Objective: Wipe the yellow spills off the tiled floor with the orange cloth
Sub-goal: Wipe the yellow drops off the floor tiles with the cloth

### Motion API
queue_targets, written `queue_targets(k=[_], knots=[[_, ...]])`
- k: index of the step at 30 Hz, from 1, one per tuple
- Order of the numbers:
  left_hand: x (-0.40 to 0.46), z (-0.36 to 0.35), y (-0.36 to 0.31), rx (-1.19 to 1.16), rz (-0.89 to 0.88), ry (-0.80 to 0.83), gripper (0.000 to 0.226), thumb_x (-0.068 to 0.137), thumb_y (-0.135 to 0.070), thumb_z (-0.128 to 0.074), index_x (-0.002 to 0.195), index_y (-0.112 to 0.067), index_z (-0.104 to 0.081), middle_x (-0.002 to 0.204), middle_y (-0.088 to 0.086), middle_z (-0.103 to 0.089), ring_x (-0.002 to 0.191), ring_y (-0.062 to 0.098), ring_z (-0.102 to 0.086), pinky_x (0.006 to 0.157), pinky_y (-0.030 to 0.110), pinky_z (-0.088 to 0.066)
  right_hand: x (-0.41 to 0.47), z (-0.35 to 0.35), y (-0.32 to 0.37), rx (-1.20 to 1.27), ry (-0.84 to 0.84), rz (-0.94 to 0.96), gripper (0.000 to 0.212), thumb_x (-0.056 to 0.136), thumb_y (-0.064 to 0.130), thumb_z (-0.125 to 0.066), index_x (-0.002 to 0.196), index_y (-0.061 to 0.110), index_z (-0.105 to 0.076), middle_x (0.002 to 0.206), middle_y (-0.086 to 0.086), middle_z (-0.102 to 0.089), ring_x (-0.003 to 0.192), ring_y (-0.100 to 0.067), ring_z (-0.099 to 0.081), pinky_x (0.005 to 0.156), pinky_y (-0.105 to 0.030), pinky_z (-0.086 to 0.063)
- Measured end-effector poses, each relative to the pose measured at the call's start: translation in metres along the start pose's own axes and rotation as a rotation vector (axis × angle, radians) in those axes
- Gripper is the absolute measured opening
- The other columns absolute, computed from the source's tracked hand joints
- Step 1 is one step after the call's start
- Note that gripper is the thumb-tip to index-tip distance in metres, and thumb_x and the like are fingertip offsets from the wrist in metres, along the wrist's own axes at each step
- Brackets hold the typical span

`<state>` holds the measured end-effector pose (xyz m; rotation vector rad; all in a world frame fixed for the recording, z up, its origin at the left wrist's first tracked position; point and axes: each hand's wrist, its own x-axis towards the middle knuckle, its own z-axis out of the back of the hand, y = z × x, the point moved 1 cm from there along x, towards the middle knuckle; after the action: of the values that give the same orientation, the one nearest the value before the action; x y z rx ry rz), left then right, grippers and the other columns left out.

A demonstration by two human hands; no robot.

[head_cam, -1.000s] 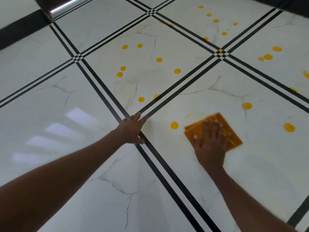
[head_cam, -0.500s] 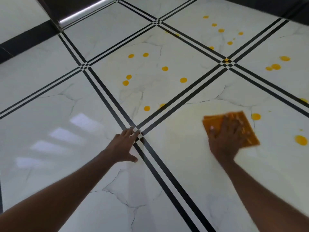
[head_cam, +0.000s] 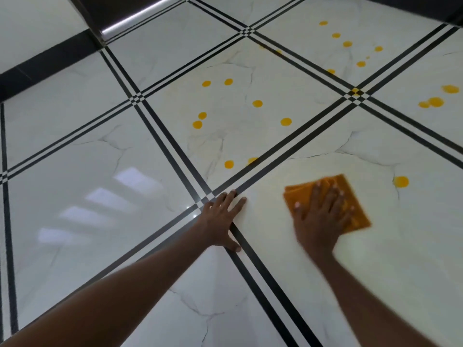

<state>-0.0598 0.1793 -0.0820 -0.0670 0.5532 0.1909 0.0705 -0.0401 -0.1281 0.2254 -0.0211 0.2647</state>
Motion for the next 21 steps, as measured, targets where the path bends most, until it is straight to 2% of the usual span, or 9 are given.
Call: queue_targets(k=[3,6,8,10,13,14,17,19,21], knots=[[-0.001,0.007,0.002,0.016,0.000,0.025,0.138,0.064,-0.069,-0.079,0.157,-0.032,0.015,0.166,0.005,0.019,0.154,0.031,0.010,0.122,0.053,-0.012,-0.083,0.004,0.030,0.032,0.127,0.435,0.078,0.098,0.057,-0.036,0.163,0.021,-0.015,0.170,-0.017,-0.011,0.157,-0.040,-0.012,0.124,-0.063,-0.003],[0.000,0.011,0.001,-0.008,0.001,0.052,0.136,0.065,-0.061,-0.082,0.158,-0.033,0.013,0.167,0.003,0.017,0.154,0.029,0.009,0.123,0.053,-0.019,-0.006,-0.013,0.022,-0.036,0.194,0.838,0.075,0.098,0.063,-0.035,0.161,0.025,-0.025,0.169,-0.013,-0.020,0.156,-0.035,-0.019,0.123,-0.063,-0.013],[0.001,0.012,-0.001,-0.042,0.019,0.077,0.136,0.065,-0.057,-0.085,0.159,-0.032,0.011,0.167,0.002,0.016,0.154,0.028,0.009,0.121,0.051,-0.026,0.075,-0.020,-0.008,-0.021,0.135,0.651,0.073,0.100,0.066,-0.029,0.155,0.020,-0.041,0.160,-0.016,-0.041,0.151,-0.036,-0.032,0.121,-0.061,-0.021],[0.004,0.014,-0.002,-0.093,0.032,0.089,0.136,0.065,-0.056,-0.085,0.159,-0.030,0.010,0.167,0.002,0.017,0.154,0.027,0.011,0.121,0.051,-0.025,0.113,-0.011,-0.047,-0.071,0.063,0.347,0.075,0.101,0.064,-0.022,0.157,0.017,-0.036,0.158,-0.020,-0.042,0.148,-0.040,-0.034,0.119,-0.062,-0.021],[0.005,0.013,-0.009,-0.055,0.021,0.106,0.142,0.062,-0.061,-0.084,0.159,-0.024,0.013,0.165,0.008,0.022,0.153,0.032,0.015,0.123,0.053,-0.018,0.045,0.000,-0.051,-0.022,-0.035,0.023,0.072,0.102,0.055,-0.026,0.162,0.016,-0.020,0.163,-0.026,-0.028,0.151,-0.045,-0.024,0.120,-0.066,-0.013],[0.002,0.013,-0.013,-0.037,0.026,0.104,0.145,0.061,-0.063,-0.084,0.159,-0.021,0.014,0.164,0.011,0.023,0.153,0.034,0.017,0.123,0.053,-0.016,0.002,0.005,-0.037,-0.017,-0.017,0.009,0.073,0.100,0.054,-0.030,0.162,0.016,-0.019,0.164,-0.026,-0.025,0.152,-0.046,-0.021,0.122,-0.067,-0.010],[0.000,0.016,-0.014,-0.028,0.048,0.137,0.144,0.062,-0.060,-0.085,0.158,-0.023,0.016,0.164,0.009,0.025,0.153,0.034,0.016,0.123,0.055,-0.014,-0.071,0.006,0.008,0.051,0.119,0.385,0.080,0.096,0.058,-0.037,0.163,0.020,-0.016,0.169,-0.019,-0.014,0.155,-0.042,-0.015,0.124,-0.063,-0.002],[0.002,0.026,-0.014,0.010,0.053,0.190,0.139,0.064,-0.062,-0.083,0.159,-0.026,0.012,0.166,0.007,0.018,0.154,0.032,0.008,0.122,0.055,-0.019,-0.033,0.003,0.009,0.021,0.228,0.705,0.078,0.097,0.061,-0.037,0.163,0.024,-0.017,0.170,-0.014,-0.013,0.157,-0.037,-0.014,0.124,-0.063,-0.005],[0.011,0.046,-0.022,0.075,0.056,0.160,0.129,0.066,-0.063,-0.081,0.160,-0.021,-0.003,0.168,0.009,-0.003,0.154,0.030,-0.010,0.120,0.051,-0.027,0.037,-0.006,-0.015,-0.003,0.220,0.773,0.073,0.100,0.063,-0.033,0.160,0.023,-0.029,0.166,-0.016,-0.028,0.154,-0.037,-0.024,0.124,-0.059,-0.008]])
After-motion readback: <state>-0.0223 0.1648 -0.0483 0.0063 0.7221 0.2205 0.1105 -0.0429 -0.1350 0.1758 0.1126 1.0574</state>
